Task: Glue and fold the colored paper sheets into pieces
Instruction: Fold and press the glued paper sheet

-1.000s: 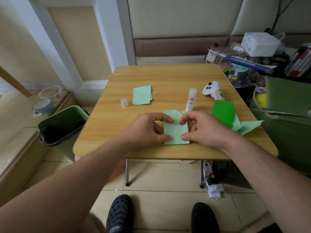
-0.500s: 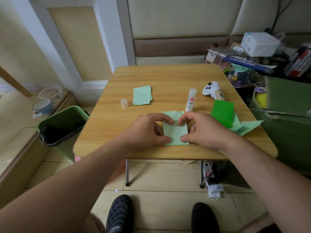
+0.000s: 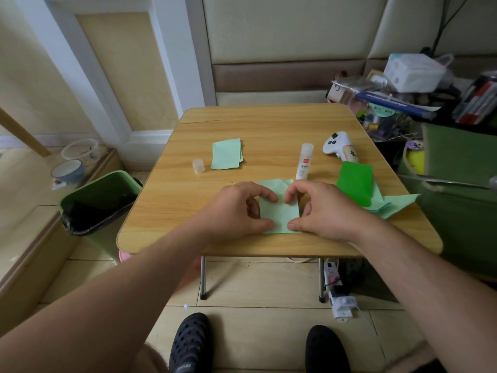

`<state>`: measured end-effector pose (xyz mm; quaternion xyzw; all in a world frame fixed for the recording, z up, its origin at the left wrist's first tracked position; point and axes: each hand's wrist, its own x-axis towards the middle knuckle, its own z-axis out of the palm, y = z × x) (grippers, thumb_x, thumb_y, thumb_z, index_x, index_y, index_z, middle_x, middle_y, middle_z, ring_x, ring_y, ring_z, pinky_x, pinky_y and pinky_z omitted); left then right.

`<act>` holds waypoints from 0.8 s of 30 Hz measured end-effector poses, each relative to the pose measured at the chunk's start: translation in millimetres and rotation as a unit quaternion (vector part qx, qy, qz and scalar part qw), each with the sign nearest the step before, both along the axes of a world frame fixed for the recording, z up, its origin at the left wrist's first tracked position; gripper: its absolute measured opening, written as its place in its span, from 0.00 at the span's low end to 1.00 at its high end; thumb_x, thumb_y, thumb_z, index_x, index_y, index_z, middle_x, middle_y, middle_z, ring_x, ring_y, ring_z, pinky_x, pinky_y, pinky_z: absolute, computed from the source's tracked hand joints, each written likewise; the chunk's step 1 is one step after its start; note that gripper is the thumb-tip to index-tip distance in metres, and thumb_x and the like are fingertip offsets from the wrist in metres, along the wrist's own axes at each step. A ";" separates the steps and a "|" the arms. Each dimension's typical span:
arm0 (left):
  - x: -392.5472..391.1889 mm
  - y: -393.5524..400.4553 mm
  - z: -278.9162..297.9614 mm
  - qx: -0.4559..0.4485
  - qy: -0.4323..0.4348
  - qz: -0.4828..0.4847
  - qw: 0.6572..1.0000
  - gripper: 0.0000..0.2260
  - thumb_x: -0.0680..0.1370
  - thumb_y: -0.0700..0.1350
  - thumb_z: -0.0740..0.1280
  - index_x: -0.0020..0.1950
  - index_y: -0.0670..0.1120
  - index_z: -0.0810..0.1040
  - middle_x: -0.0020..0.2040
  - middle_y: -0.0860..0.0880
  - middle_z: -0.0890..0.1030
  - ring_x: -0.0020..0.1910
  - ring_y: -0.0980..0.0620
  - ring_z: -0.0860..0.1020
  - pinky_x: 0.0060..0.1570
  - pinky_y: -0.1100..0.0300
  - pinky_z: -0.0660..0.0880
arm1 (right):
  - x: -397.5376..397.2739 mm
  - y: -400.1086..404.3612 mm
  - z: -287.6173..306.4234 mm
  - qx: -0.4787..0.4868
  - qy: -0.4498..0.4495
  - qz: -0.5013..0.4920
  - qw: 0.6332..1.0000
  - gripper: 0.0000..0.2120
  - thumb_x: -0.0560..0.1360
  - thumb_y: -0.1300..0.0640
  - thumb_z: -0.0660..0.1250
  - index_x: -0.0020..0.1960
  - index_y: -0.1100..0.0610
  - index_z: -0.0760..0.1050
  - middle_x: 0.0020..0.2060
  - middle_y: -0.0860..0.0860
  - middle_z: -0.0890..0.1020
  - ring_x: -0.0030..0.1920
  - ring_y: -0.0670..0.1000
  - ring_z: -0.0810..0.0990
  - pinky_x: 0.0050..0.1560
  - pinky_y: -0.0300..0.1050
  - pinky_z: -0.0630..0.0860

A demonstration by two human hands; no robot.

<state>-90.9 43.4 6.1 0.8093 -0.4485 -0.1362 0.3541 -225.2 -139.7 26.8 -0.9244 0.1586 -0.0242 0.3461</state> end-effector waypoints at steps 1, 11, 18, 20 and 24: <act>-0.5 -0.5 -0.3 -0.001 -0.005 0.001 1.000 0.21 0.68 0.51 0.83 0.58 0.61 0.82 0.42 0.54 0.80 0.39 0.59 0.77 0.43 0.66 0.76 | 0.0 -0.2 -0.2 0.000 0.000 0.000 1.000 0.20 0.66 0.58 0.83 0.50 0.45 0.78 0.32 0.46 0.79 0.30 0.42 0.76 0.35 0.39 0.73; 0.8 -0.4 1.2 -0.001 -0.017 -0.011 1.000 0.24 0.66 0.52 0.84 0.60 0.59 0.83 0.42 0.54 0.78 0.39 0.58 0.75 0.45 0.61 0.77 | 1.5 0.4 -0.3 -0.005 -0.001 0.004 1.000 0.20 0.66 0.58 0.84 0.50 0.45 0.78 0.33 0.46 0.79 0.31 0.43 0.77 0.36 0.40 0.74; 2.5 0.0 -0.1 -0.005 -0.017 -0.019 1.000 0.24 0.66 0.51 0.84 0.59 0.60 0.82 0.42 0.55 0.76 0.39 0.60 0.74 0.45 0.63 0.76 | 1.6 0.8 -0.1 -0.019 0.000 0.008 1.000 0.20 0.66 0.58 0.84 0.51 0.45 0.78 0.35 0.46 0.79 0.33 0.44 0.78 0.36 0.39 0.74; 3.3 -0.4 -0.1 -0.002 -0.019 -0.020 1.000 0.24 0.66 0.52 0.84 0.60 0.60 0.82 0.43 0.54 0.77 0.39 0.59 0.75 0.46 0.61 0.77 | 1.9 1.0 0.3 -0.024 0.000 0.009 1.000 0.20 0.66 0.58 0.84 0.51 0.46 0.78 0.35 0.46 0.79 0.34 0.44 0.78 0.36 0.39 0.74; 3.7 -0.2 -0.3 -0.001 -0.021 -0.022 1.000 0.24 0.66 0.52 0.84 0.60 0.60 0.82 0.43 0.55 0.76 0.39 0.60 0.74 0.45 0.62 0.76 | 1.9 1.4 0.8 -0.027 0.002 0.014 1.000 0.19 0.67 0.58 0.83 0.51 0.46 0.78 0.36 0.45 0.78 0.35 0.45 0.78 0.36 0.40 0.73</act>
